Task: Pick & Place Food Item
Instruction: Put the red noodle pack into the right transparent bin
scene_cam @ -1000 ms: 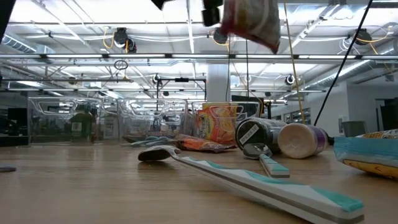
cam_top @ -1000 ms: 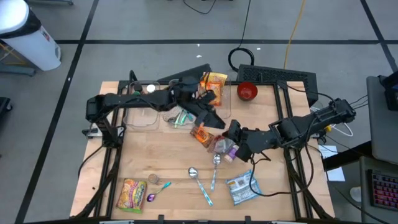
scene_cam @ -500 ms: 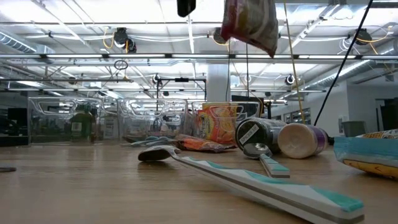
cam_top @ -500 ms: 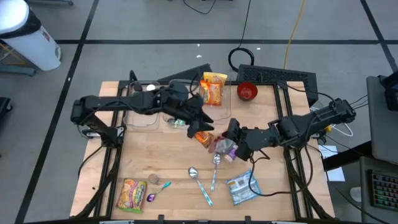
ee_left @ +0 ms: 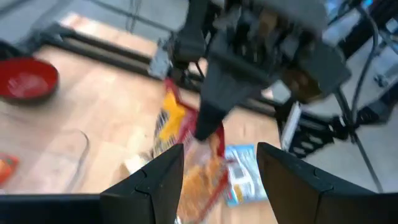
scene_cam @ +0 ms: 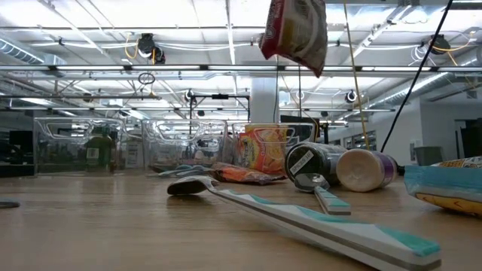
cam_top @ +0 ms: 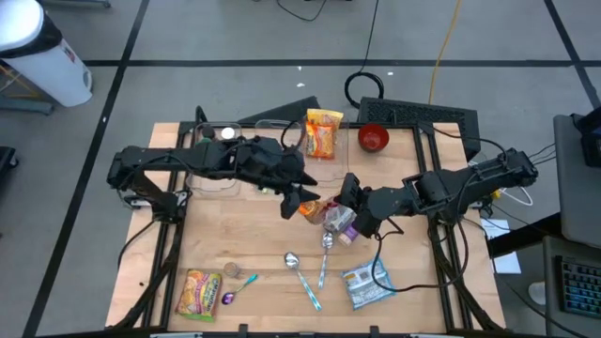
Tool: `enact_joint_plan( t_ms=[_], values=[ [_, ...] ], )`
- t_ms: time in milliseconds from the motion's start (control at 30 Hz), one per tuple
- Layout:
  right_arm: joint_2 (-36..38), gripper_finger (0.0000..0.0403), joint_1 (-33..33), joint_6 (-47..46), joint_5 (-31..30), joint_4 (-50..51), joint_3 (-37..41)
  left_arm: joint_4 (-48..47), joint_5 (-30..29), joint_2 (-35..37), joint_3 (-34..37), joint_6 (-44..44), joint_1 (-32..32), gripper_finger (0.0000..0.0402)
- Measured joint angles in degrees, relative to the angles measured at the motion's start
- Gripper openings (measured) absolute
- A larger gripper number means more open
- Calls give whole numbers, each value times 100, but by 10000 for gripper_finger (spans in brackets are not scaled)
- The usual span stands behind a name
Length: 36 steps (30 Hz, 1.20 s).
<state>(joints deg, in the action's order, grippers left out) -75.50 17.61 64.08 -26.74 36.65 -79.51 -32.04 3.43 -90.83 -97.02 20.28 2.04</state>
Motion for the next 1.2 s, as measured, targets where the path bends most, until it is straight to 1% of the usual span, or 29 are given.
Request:
enact_joint_plan(
  t_ms=[100, 200, 333, 433, 633, 733, 833, 1200],
  values=[
    [0, 0, -2, -37, -8, 0, 1, 54, -122, 7, -18, -10, 27, 209],
    [0, 0, -2, -39, -13, -37, 1, -126, -119, -6, -18, -18, 73, 209],
    [0, 0, -2, -42, -17, -45, 1, -174, -203, -193, -11, -31, 164, 209],
    [0, 0, -2, -83, -16, -52, 1, 1, -314, -297, -19, -56, 231, 209],
    [0, 0, -32, -85, -15, -131, 1, -39, -377, -427, -10, -60, 337, 209],
    [0, 0, -65, -85, -17, -132, 1, 344, -515, -470, -21, -54, 392, 209],
    [0, 0, -77, -85, -17, -151, 1, 342, -623, -482, -21, -88, 421, 209],
    [0, 0, -76, -83, -17, -224, 1, 289, -604, -617, -14, -97, 415, 209]
  ],
)
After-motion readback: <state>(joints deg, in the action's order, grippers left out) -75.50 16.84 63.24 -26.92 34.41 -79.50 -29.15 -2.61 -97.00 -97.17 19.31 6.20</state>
